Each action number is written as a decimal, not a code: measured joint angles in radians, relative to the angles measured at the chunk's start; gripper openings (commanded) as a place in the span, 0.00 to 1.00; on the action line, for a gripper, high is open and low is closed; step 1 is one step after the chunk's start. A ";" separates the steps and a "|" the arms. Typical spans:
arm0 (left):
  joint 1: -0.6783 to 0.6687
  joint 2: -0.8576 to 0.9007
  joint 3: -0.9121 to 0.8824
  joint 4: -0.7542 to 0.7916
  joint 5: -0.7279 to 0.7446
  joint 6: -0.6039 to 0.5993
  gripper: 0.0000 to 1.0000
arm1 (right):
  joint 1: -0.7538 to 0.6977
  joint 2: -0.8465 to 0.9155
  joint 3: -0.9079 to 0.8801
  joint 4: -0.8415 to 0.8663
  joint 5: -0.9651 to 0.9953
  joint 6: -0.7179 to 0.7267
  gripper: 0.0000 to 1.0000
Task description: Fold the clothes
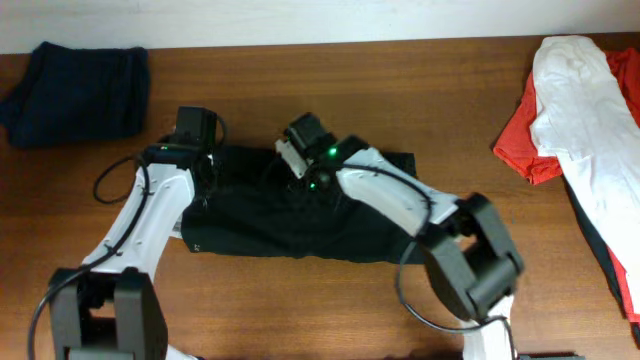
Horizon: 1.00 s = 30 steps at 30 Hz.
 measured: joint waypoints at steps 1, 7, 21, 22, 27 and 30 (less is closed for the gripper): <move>0.000 0.019 0.000 -0.007 0.014 0.000 0.10 | 0.008 0.032 0.000 0.017 0.016 -0.007 0.61; 0.000 0.130 0.000 -0.005 0.038 0.000 0.10 | 0.011 0.077 -0.002 0.119 0.134 -0.024 0.26; 0.053 0.154 0.012 -0.086 -0.251 -0.102 0.01 | -0.051 0.079 0.156 -0.117 0.563 0.145 0.82; 0.065 0.158 0.047 -0.143 -0.260 -0.115 0.01 | -0.076 0.080 0.189 -0.178 0.560 0.177 0.79; 0.012 0.145 0.192 -0.187 -0.177 -0.106 0.01 | -0.221 0.080 0.217 -0.301 0.482 0.309 0.48; -0.076 0.143 0.193 -0.158 0.002 -0.032 0.01 | -0.343 0.080 0.225 -0.372 0.311 0.359 0.27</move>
